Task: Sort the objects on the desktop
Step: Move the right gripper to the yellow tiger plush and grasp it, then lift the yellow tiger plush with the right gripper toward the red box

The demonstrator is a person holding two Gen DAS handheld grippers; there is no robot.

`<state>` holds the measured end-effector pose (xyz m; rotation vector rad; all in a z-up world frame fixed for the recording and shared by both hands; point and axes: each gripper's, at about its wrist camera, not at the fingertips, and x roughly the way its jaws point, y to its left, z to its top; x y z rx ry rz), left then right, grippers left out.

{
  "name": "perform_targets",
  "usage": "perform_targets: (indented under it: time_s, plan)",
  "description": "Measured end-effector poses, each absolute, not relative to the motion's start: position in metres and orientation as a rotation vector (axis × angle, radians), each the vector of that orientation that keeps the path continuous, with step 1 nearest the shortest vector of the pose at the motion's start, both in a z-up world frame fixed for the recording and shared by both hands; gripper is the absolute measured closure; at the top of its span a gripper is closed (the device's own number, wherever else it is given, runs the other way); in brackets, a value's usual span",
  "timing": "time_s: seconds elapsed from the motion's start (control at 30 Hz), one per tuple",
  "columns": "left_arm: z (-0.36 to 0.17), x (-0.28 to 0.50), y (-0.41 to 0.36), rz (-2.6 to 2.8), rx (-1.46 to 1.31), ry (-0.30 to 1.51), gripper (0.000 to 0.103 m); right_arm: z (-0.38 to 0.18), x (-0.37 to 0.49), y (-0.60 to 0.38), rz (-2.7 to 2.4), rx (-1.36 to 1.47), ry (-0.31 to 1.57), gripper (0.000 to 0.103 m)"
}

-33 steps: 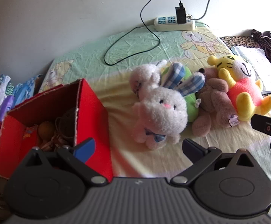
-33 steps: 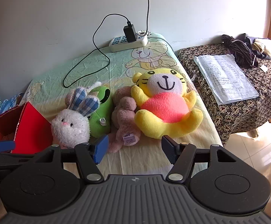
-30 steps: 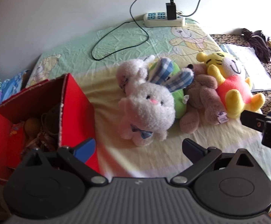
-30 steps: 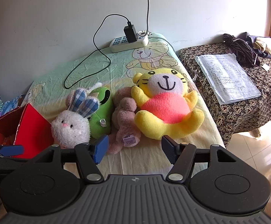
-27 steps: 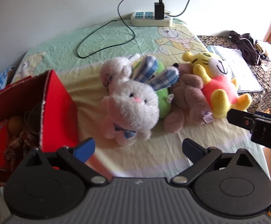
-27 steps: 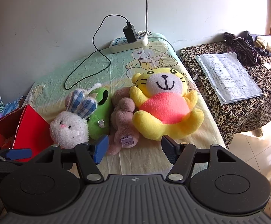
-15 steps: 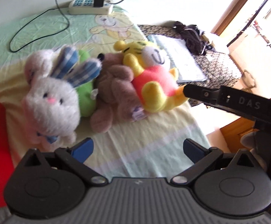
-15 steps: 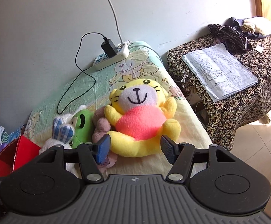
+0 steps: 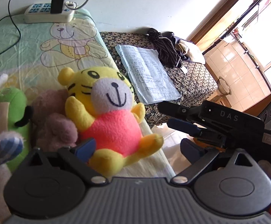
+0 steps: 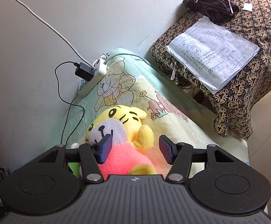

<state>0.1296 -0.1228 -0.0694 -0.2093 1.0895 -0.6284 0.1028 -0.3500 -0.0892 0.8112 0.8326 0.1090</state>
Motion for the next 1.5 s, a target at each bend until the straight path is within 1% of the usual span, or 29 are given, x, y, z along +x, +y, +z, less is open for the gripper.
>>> perform_targets:
  time_s: [0.2, 0.3, 0.53, 0.63, 0.7, 0.73, 0.8, 0.9, 0.93, 1.2, 1.5]
  plan:
    - [-0.091, 0.151, -0.128, -0.621, -0.211, 1.155, 0.006, -0.116, 0.118, -0.355, 0.218, 0.92, 0.877, 0.043]
    - [-0.094, 0.156, -0.13, -0.634, -0.198, 1.165, 0.003, -0.126, 0.127, -0.354, 0.25, 0.932, 0.9, 0.043]
    - [-0.1, 0.155, -0.14, -0.623, -0.1, 1.152, 0.003, -0.141, 0.144, -0.343, 0.339, 0.934, 0.941, 0.042]
    - [-0.101, 0.155, -0.144, -0.616, -0.069, 1.143, 0.003, -0.148, 0.149, -0.339, 0.373, 0.967, 0.96, 0.04]
    - [-0.101, 0.154, -0.144, -0.618, -0.06, 1.141, 0.003, -0.153, 0.15, -0.334, 0.414, 1.0, 0.984, 0.045]
    - [-0.101, 0.154, -0.144, -0.619, -0.055, 1.14, 0.003, -0.15, 0.149, -0.33, 0.415, 0.978, 0.976, 0.046]
    - [-0.1, 0.153, -0.143, -0.625, -0.051, 1.14, 0.003, -0.142, 0.143, -0.328, 0.418, 0.923, 0.954, 0.054]
    - [-0.096, 0.148, -0.144, -0.641, -0.05, 1.135, 0.005, -0.135, 0.131, -0.331, 0.397, 0.916, 0.936, 0.059]
    - [-0.094, 0.145, -0.145, -0.65, -0.047, 1.136, 0.007, -0.132, 0.126, -0.332, 0.382, 0.9, 0.928, 0.06]
    - [-0.07, 0.091, -0.151, -0.782, -0.012, 1.122, 0.007, -0.101, 0.07, -0.338, 0.338, 0.822, 0.9, 0.061]
    - [-0.038, 0.015, -0.129, -0.866, 0.075, 1.062, 0.007, -0.066, 0.005, -0.305, 0.336, 0.718, 0.862, 0.061]
